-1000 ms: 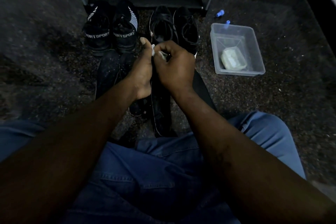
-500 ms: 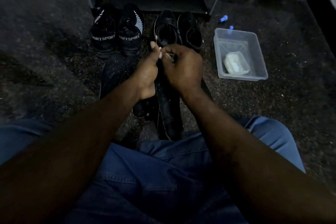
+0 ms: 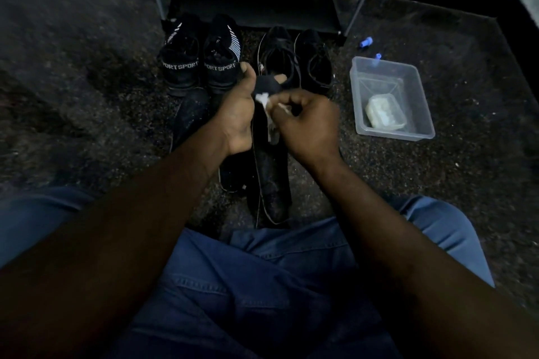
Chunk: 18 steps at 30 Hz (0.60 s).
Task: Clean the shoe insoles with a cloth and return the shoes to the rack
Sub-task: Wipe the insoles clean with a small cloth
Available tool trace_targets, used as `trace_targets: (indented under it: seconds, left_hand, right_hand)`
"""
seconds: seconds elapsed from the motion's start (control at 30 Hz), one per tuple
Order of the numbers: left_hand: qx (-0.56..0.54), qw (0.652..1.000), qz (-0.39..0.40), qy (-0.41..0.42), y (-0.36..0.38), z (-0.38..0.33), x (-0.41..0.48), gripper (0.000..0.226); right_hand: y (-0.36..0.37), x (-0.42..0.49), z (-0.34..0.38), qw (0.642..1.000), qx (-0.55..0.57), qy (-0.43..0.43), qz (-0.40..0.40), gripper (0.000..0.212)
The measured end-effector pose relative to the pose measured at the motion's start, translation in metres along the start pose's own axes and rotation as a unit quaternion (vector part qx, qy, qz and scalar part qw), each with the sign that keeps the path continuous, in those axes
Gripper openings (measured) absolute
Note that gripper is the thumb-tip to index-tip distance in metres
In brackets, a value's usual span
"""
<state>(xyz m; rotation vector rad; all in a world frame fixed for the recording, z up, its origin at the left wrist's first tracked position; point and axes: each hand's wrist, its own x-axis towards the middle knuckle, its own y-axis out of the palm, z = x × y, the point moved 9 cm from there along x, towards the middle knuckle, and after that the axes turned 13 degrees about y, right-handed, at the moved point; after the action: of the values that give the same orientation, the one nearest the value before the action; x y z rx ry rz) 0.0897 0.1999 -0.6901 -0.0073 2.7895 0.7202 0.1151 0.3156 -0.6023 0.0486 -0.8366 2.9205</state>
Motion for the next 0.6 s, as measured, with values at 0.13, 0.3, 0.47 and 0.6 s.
trace_targets:
  seconds: [0.13, 0.3, 0.47, 0.6]
  left_hand:
    - [-0.002, 1.000, 0.018, -0.012, 0.006, 0.001, -0.006, 0.084]
    - [-0.060, 0.998, 0.001, 0.015, 0.003, -0.010, -0.003, 0.085]
    - [-0.058, 0.998, 0.033, 0.013, 0.008, -0.011, -0.001, 0.089]
    - [-0.057, 0.996, 0.073, 0.006, 0.015, -0.010, -0.005, 0.090]
  right_hand:
    - [0.010, 0.003, 0.019, 0.998, -0.031, -0.016, -0.043, 0.017]
    - [0.026, -0.028, 0.020, 0.988, -0.117, -0.105, -0.002, 0.015]
    - [0.001, -0.015, 0.006, 0.995, -0.064, -0.069, 0.021, 0.010]
    - [-0.023, 0.016, 0.004, 0.996, -0.049, -0.019, -0.067, 0.017]
